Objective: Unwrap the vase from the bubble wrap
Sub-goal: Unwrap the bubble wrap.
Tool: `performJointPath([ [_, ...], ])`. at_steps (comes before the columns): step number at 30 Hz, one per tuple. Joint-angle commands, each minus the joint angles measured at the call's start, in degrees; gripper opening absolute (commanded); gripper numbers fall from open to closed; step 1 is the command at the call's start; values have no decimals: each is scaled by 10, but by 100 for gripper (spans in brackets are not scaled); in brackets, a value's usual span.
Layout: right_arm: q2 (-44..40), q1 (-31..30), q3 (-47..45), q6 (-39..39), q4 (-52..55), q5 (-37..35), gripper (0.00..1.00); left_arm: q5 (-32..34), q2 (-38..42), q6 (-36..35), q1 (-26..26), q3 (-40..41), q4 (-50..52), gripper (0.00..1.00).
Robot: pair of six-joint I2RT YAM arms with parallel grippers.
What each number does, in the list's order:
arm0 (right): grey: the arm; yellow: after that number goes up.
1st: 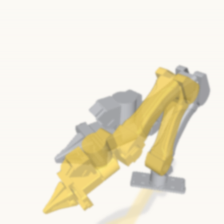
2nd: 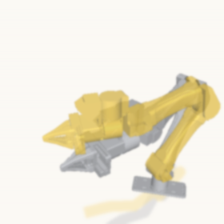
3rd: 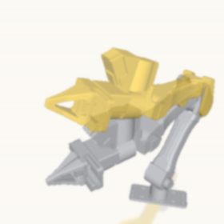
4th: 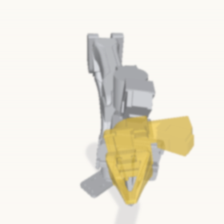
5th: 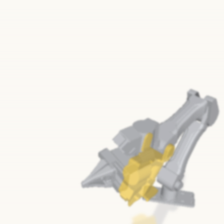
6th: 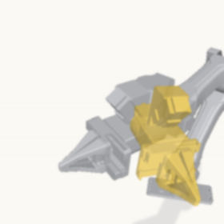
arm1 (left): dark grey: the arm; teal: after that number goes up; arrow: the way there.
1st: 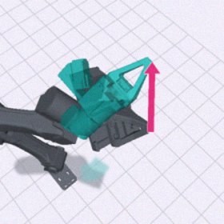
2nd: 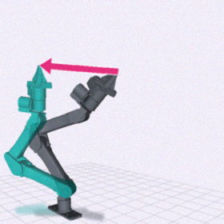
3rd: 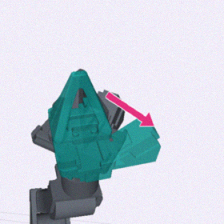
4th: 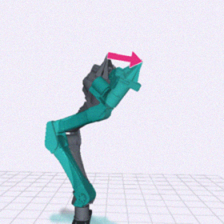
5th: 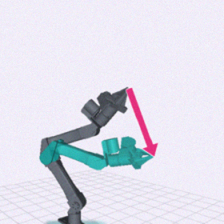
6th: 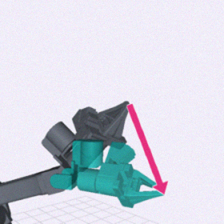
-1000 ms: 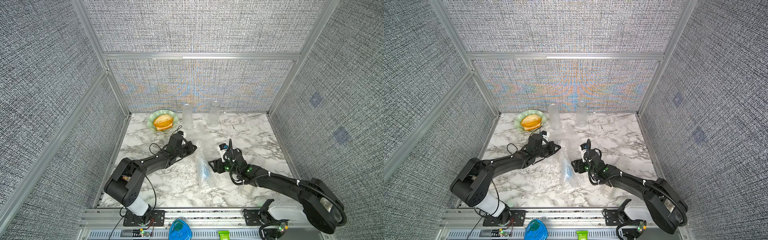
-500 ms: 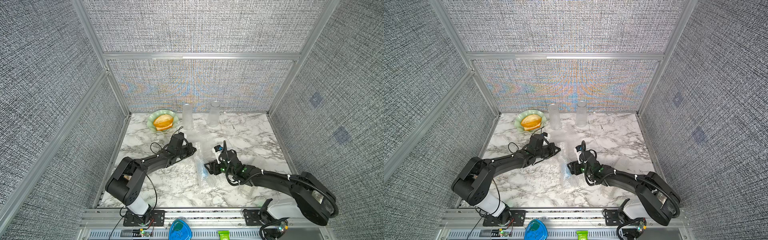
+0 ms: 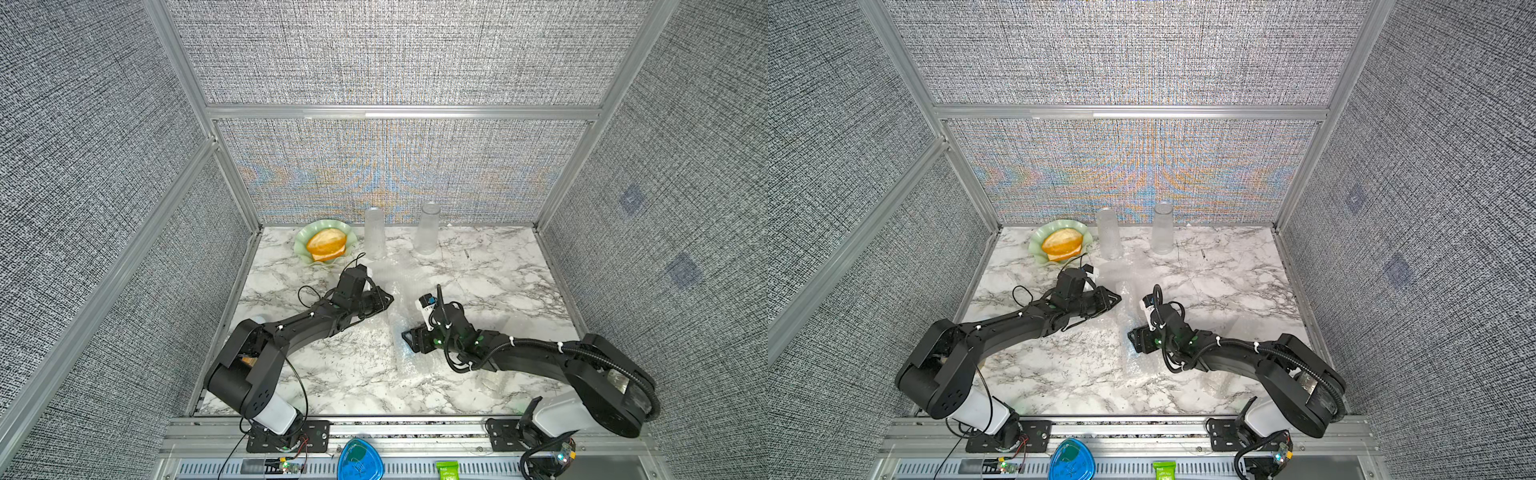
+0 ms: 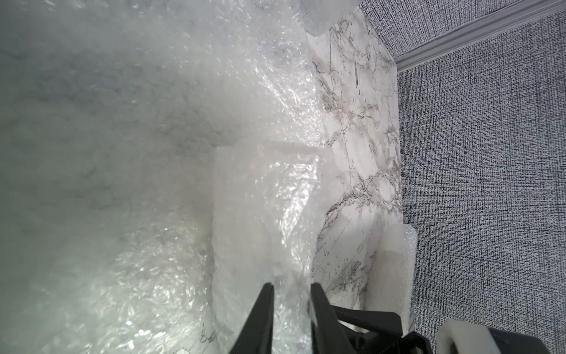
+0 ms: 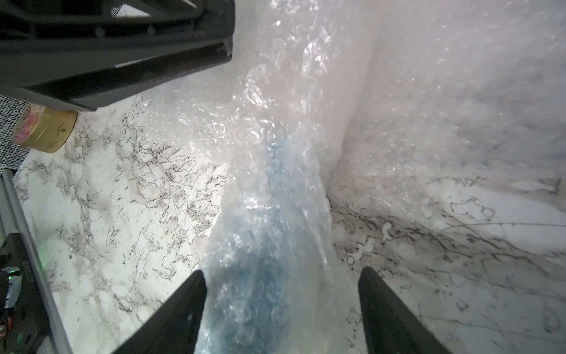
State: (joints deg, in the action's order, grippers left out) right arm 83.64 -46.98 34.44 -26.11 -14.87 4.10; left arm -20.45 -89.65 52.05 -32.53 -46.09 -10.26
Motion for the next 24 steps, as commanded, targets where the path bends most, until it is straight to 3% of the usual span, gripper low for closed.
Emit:
performJointPath([
  [1,2,-3,4,-4,-12,-1,74,8,3,-8,0,1,9,4],
  [2,1,-3,4,-4,-12,-2,74,7,2,-8,0,0,7,0],
  [24,29,-49,35,18,36,-87,74,-4,-21,-28,-5,-87,38,0],
])
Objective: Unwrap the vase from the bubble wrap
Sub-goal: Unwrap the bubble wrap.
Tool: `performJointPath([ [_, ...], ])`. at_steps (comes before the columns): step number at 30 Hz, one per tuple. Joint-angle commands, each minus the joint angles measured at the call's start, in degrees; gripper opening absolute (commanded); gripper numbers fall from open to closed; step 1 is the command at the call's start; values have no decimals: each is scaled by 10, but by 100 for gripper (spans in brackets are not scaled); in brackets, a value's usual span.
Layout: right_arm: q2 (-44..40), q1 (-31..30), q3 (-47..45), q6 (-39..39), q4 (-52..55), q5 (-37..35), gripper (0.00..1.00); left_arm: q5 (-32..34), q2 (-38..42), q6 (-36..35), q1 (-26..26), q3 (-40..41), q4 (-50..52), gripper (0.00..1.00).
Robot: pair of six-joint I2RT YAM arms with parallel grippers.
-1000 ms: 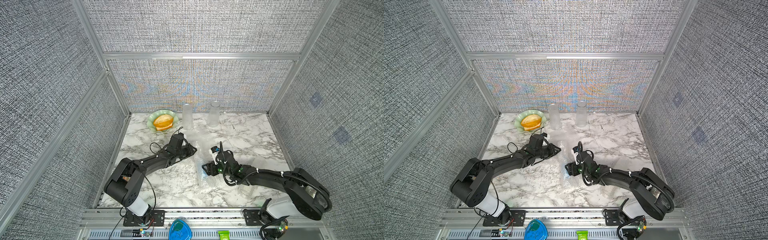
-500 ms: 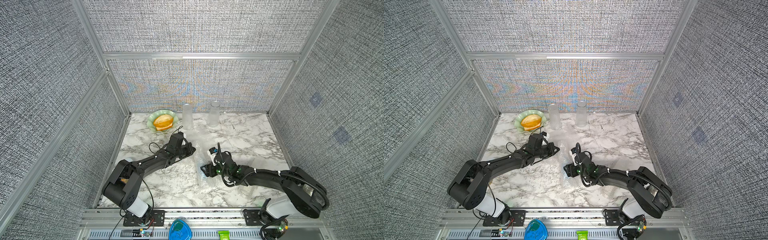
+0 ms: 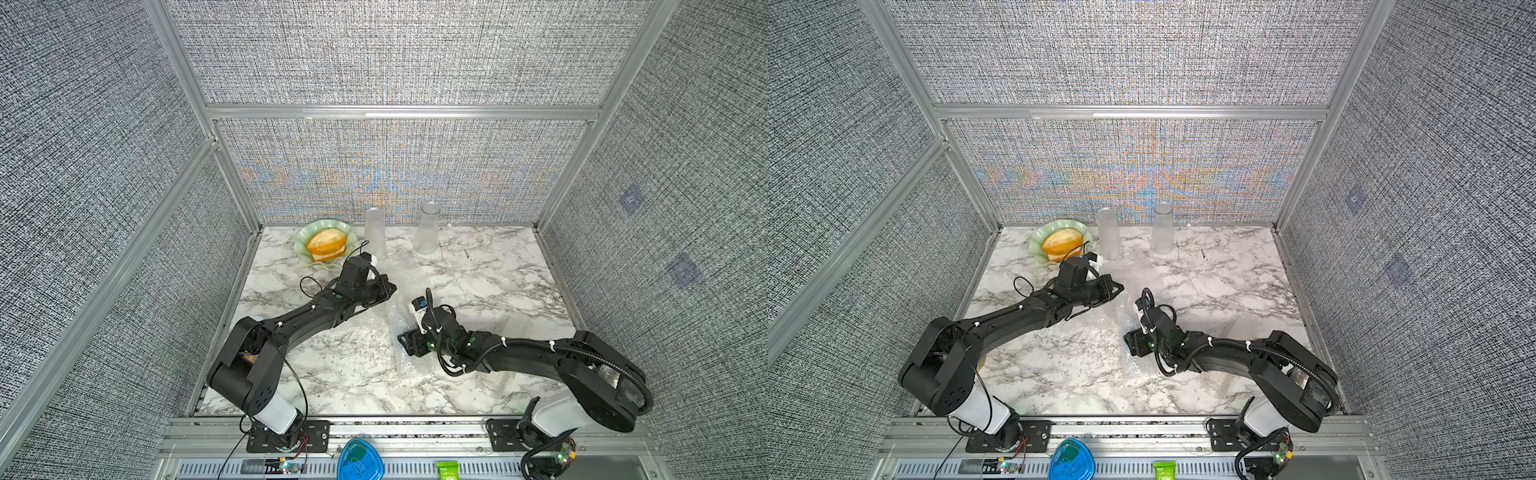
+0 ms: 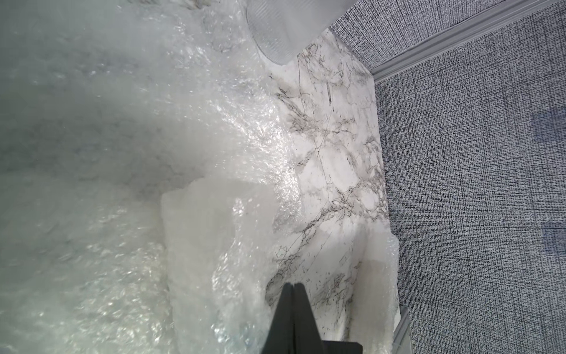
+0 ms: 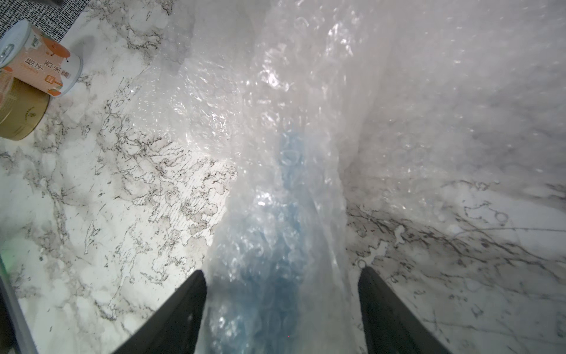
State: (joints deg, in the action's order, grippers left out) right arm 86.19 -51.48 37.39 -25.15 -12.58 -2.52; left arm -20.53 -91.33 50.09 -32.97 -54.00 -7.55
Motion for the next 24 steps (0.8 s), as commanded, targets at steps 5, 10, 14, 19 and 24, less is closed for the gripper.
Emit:
performJointPath([
  [5,2,-8,5,7,12,-25,73,7,6,-15,-1,-3,28,0],
  [10,-1,-10,-1,5,2,-25,73,19,8,-23,-1,-7,47,0],
  [14,-17,-12,-10,6,-8,-28,73,27,7,-30,0,-17,72,0],
  [19,-57,-14,-28,10,-24,-36,73,31,28,-33,12,2,80,7],
  [24,-91,-13,-50,8,-60,-45,73,9,43,-27,29,29,62,28],
])
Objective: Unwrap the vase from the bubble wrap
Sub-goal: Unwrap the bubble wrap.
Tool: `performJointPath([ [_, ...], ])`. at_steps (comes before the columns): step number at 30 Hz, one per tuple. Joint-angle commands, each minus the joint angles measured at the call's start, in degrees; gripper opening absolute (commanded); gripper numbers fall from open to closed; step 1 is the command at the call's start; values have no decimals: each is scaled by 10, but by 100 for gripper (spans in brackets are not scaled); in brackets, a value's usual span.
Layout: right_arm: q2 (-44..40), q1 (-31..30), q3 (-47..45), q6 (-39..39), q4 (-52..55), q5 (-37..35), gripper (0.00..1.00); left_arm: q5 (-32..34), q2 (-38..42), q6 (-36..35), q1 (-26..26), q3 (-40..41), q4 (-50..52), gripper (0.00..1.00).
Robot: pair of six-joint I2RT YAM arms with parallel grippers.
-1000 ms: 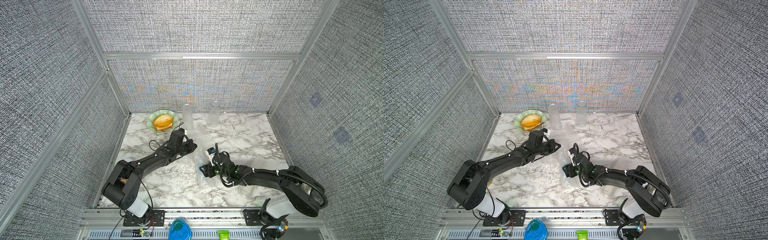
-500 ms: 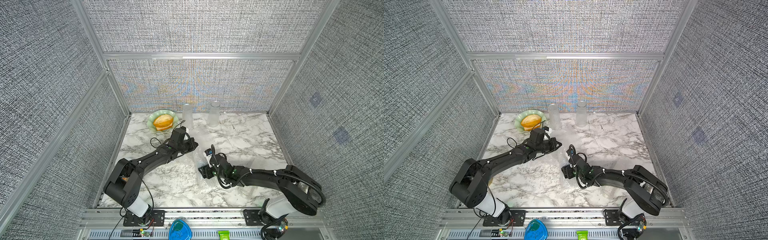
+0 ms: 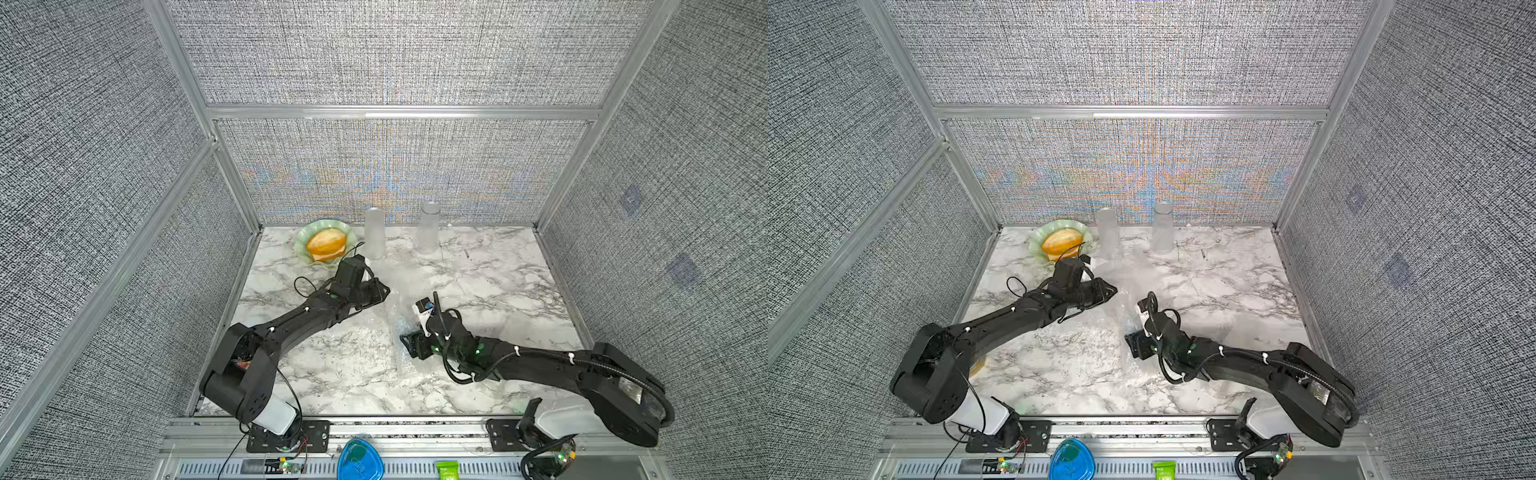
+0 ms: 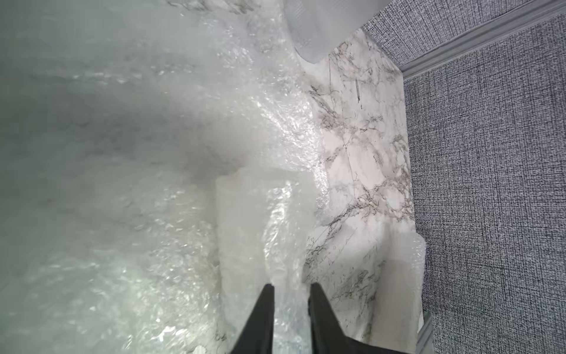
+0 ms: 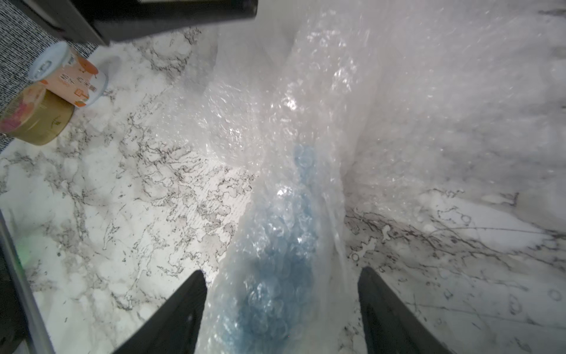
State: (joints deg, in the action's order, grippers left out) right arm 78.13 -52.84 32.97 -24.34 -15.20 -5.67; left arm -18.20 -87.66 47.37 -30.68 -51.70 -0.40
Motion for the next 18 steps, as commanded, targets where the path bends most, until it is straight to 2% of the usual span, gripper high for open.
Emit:
performJointPath([
  [1,-17,-1,-10,-2,-41,-17,74,-18,8,0,9,9,-12,30],
  [5,-40,-1,-37,-12,-73,-38,74,-25,12,-6,13,8,-7,37],
  [8,-59,3,-66,-18,-108,-58,73,-30,14,-9,15,13,-6,38],
  [11,-72,9,-100,-25,-146,-66,74,-43,18,-10,14,16,-15,28],
  [14,-79,15,-115,-25,-155,-65,74,-47,13,-13,14,9,-11,26],
  [18,-84,18,-127,-17,-159,-60,74,-37,4,-29,14,-5,17,36],
])
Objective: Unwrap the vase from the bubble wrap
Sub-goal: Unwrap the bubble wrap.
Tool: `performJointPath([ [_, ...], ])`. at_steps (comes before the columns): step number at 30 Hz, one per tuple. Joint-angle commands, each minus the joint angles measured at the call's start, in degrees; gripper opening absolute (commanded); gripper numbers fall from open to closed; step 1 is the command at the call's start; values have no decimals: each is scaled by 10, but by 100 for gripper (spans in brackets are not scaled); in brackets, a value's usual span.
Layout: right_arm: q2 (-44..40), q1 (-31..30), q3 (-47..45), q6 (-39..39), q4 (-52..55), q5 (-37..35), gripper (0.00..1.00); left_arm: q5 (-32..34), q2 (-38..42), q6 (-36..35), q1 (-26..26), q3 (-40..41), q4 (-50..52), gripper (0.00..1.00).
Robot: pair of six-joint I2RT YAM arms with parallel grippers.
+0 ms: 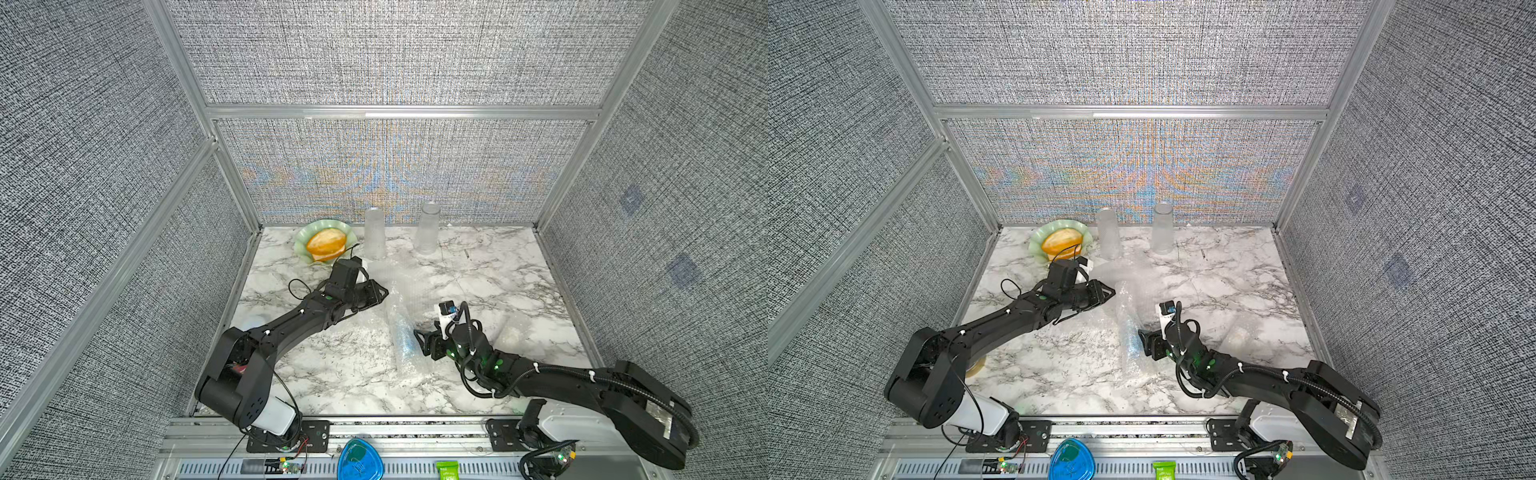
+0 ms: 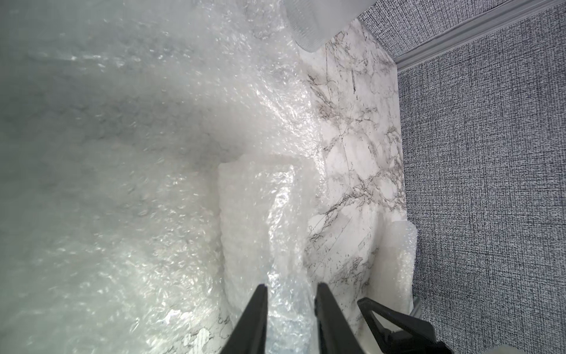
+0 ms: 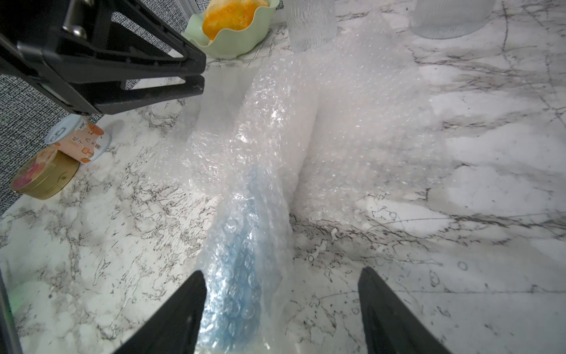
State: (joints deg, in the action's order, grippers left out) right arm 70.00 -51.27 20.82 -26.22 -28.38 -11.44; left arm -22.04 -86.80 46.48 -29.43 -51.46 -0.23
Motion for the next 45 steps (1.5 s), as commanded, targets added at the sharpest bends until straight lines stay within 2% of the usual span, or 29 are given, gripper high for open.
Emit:
performJointPath([
  [1,-5,2,-8,4,-29,-2,74,5,-8,-25,2,-13,24,38],
  [7,-14,6,-32,8,-50,2,74,-2,-25,-31,-2,-47,42,33],
  [9,-10,6,-35,11,-55,6,74,4,-28,-37,-5,-59,53,22],
  [11,-5,6,-36,15,-62,12,74,4,-31,-40,-6,-68,57,2],
  [12,-2,6,-36,15,-62,15,74,4,-33,-41,-7,-74,60,0],
  [21,18,6,-28,28,-84,37,74,22,-46,-49,-19,-116,93,0],
  [22,16,6,-29,28,-84,37,74,31,-43,-52,-19,-119,102,1],
  [24,13,6,-30,29,-82,33,74,57,-34,-55,-18,-122,128,23],
  [27,9,6,-32,31,-82,29,74,83,-15,-53,-17,-111,145,46],
  [30,7,6,-36,33,-86,21,74,98,-1,-46,-17,-89,145,58],
  [37,-6,5,-53,42,-105,-2,74,147,-6,-29,-35,-77,171,61],
  [45,-23,5,-74,41,-119,-10,74,191,-57,-15,-66,-122,181,61],
])
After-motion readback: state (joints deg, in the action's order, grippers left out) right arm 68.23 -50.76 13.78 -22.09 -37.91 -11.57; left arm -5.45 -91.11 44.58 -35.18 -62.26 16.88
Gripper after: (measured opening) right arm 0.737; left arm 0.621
